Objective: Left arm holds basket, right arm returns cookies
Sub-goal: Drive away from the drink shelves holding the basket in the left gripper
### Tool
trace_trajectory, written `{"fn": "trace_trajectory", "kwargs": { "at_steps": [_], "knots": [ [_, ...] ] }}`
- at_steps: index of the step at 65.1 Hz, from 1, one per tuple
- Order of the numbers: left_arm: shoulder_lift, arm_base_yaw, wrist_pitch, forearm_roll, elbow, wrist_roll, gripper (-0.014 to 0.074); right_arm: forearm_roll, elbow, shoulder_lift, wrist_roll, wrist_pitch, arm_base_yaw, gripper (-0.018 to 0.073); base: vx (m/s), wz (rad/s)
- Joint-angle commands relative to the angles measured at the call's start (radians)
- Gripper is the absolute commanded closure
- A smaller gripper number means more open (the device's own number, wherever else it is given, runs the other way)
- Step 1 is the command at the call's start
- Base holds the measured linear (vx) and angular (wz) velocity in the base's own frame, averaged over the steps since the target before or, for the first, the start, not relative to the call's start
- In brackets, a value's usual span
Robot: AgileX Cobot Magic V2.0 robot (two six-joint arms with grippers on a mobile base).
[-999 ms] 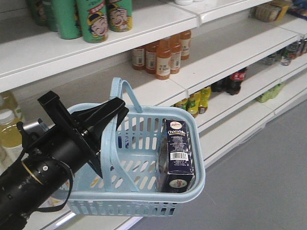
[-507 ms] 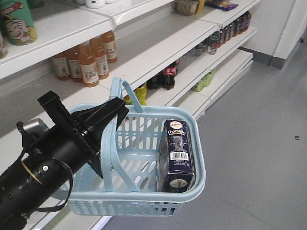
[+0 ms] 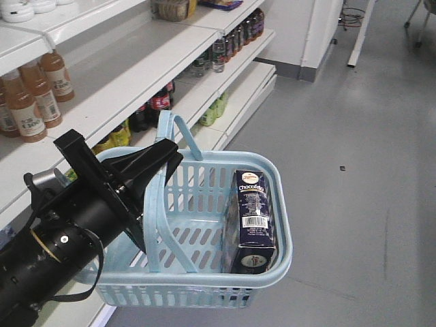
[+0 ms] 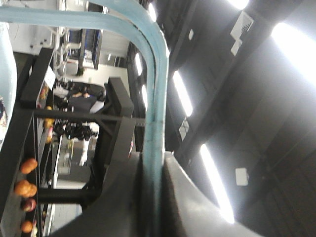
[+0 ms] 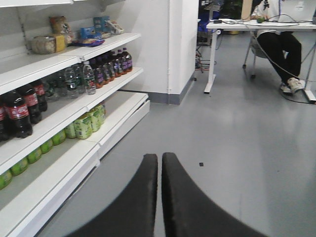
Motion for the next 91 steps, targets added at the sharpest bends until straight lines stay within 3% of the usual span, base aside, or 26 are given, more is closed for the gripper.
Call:
{"fn": "trace_trajectory", "kwargs": {
  "at_steps": [1,55,91],
  "knots": [
    [-0.032,-0.008,-0.137,-0.006,-0.03,-0.005,0.0599,-0.006,0.016,-0.009,-0.005,-0.072,-0.004,0.0566,-0.02,-0.44],
    [-0.032,-0.008,-0.137,-0.006,-0.03,-0.005,0.0599,-0.006,0.016,-0.009,-0.005,-0.072,-0.004,0.0566,-0.03,-0.39],
    [-0.032,-0.008,-0.137,-0.006,-0.03,-0.005,0.0599,-0.006,0.016,-0.009,-0.005,-0.071,-0.004,0.0566,0.0,-0.07]
  ]
}}
